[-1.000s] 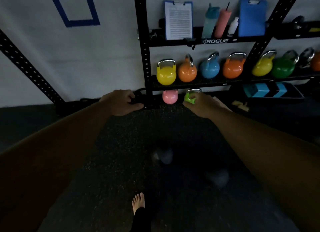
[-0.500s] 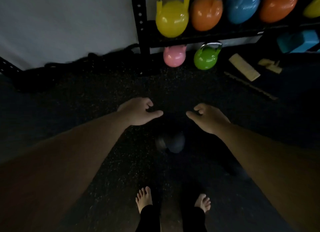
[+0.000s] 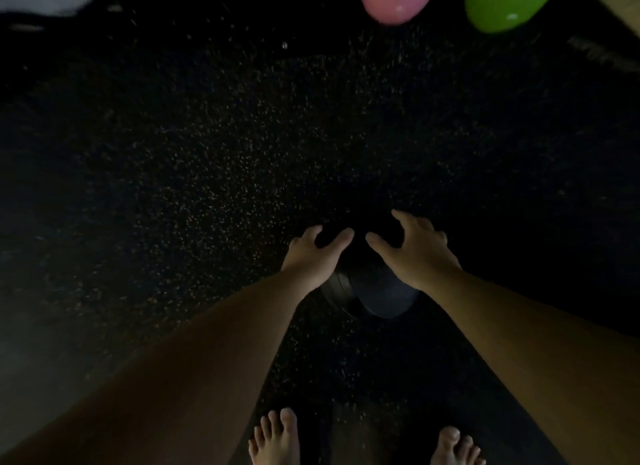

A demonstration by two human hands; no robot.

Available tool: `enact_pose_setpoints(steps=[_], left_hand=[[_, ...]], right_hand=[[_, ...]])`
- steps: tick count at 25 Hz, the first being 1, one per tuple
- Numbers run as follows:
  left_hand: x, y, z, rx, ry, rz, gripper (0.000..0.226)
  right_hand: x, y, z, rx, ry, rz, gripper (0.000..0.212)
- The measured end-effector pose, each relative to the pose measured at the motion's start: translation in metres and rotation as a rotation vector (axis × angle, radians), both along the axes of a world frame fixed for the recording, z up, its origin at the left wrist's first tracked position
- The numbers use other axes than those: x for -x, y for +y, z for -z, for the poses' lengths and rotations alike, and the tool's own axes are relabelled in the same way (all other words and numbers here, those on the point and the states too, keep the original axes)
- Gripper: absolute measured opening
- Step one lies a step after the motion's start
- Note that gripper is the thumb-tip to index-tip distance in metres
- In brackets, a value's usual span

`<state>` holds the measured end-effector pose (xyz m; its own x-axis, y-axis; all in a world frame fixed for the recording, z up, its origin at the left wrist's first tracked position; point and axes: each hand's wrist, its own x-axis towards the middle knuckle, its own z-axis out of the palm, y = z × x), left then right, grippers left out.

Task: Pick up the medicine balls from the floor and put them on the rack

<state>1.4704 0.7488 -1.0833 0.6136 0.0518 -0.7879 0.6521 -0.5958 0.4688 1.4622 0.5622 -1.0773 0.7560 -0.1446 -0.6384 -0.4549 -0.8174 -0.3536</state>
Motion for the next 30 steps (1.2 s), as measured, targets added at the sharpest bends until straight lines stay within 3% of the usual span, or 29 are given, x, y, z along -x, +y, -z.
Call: enact_pose_setpoints(steps=[6, 8, 10, 14, 18, 20, 22, 26, 30], left_hand=[[-0.004, -0.021, 0.063, 0.184, 0.252, -0.454, 0.140], [-0.005, -0.022, 0.062, 0.208, 0.301, -0.542, 0.135], [-0.005, -0.024, 0.055, 0.201, 0.286, -0.557, 0.123], [-0.003, -0.036, 0.006, 0.165, 0.130, -0.485, 0.131], [-0.025, -0.043, -0.085, 0.184, 0.004, -0.497, 0.104], [-0.043, -0.051, -0.150, 0.183, -0.058, -0.482, 0.119], [-0.063, -0.063, -0.225, 0.204, -0.145, -0.479, 0.121], [-0.105, -0.092, -0.386, 0.261, -0.348, -0.440, 0.098], [-0.138, -0.129, -0.575, 0.307, -0.572, -0.333, 0.098]], right_hand=[[-0.021, -0.014, 0.063, -0.105, 0.138, 0.112, 0.121], [-0.020, -0.012, 0.067, -0.153, 0.143, 0.204, 0.126], [-0.018, -0.012, 0.063, -0.181, 0.117, 0.258, 0.122], [-0.013, -0.024, 0.014, -0.272, 0.027, 0.335, 0.114], [-0.036, -0.033, -0.076, -0.275, -0.054, 0.307, 0.120], [-0.062, -0.041, -0.145, -0.288, -0.095, 0.270, 0.122], [-0.085, -0.055, -0.226, -0.304, -0.180, 0.256, 0.124], [-0.120, -0.086, -0.396, -0.315, -0.398, 0.246, 0.118], [-0.138, -0.126, -0.586, -0.335, -0.642, 0.273, 0.114]])
